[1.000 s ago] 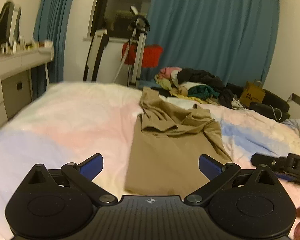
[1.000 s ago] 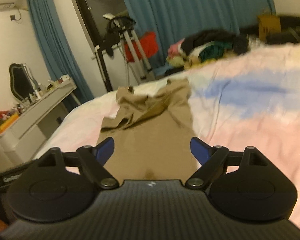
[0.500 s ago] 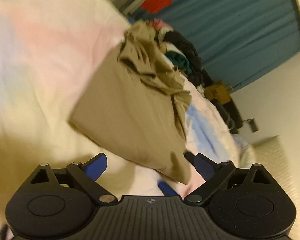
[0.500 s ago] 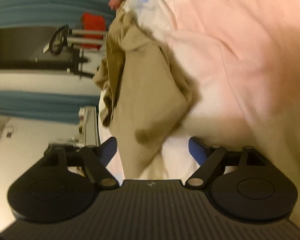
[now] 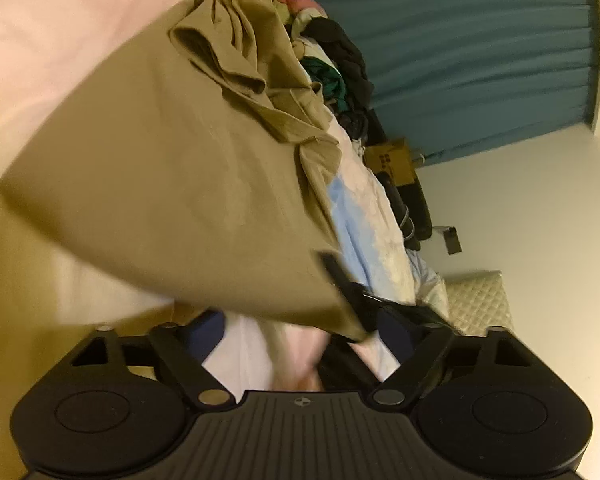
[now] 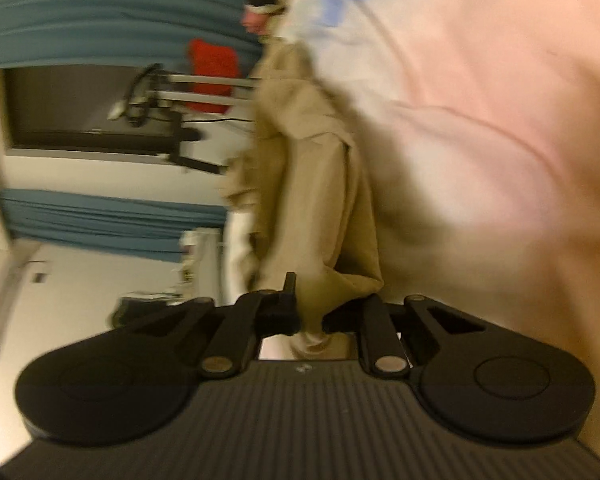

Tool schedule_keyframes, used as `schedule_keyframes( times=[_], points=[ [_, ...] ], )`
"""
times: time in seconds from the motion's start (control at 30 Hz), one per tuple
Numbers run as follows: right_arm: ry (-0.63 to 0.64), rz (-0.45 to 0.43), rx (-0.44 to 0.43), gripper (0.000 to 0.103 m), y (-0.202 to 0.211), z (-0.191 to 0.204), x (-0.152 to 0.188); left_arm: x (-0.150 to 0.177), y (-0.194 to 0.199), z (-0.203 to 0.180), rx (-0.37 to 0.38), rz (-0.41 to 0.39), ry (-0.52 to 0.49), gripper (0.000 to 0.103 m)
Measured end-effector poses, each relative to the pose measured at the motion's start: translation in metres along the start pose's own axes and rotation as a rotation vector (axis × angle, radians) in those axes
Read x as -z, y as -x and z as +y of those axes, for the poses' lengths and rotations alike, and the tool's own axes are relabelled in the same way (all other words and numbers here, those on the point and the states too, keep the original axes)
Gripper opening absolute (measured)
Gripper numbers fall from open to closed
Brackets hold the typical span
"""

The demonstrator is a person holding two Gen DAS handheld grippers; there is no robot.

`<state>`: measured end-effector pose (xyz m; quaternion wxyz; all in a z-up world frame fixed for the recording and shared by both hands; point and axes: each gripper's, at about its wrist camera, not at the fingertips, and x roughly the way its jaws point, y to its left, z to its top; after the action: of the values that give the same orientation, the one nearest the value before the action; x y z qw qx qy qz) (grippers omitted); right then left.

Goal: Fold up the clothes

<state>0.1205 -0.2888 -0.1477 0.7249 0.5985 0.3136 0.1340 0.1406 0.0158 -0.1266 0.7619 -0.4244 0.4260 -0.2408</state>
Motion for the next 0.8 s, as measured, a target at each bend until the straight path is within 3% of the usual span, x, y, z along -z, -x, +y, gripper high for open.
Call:
schedule_keyframes(
  times=[0.2, 0.37, 0.43, 0.47, 0.67, 0.8],
  points=[
    [0.068, -0.020, -0.074, 0.012, 0.019, 0.012, -0.011, -0.006, 0.021, 0.035, -0.018, -0.184, 0.130, 0.061],
    [0.076, -0.020, -0.064, 0.012, 0.026, 0.008, -0.018, -0.002, 0.030, 0.053, -0.031, -0.270, 0.191, 0.035],
    [0.101, -0.025, -0.056, 0.012, 0.025, 0.010, -0.015, -0.003, 0.031, 0.052, -0.030, -0.284, 0.166, 0.014],
    [0.117, -0.028, -0.050, 0.012, 0.024, 0.011, -0.014, -0.004, 0.032, 0.050, -0.026, -0.287, 0.148, 0.011],
    [0.130, -0.044, -0.029, 0.012, 0.023, 0.019, -0.007, -0.013, 0.050, 0.030, 0.032, -0.361, 0.071, 0.007],
    [0.149, -0.051, -0.020, 0.012, 0.036, 0.029, 0.006, -0.005, 0.073, 0.018, 0.076, -0.361, 0.044, 0.006]
  ],
)
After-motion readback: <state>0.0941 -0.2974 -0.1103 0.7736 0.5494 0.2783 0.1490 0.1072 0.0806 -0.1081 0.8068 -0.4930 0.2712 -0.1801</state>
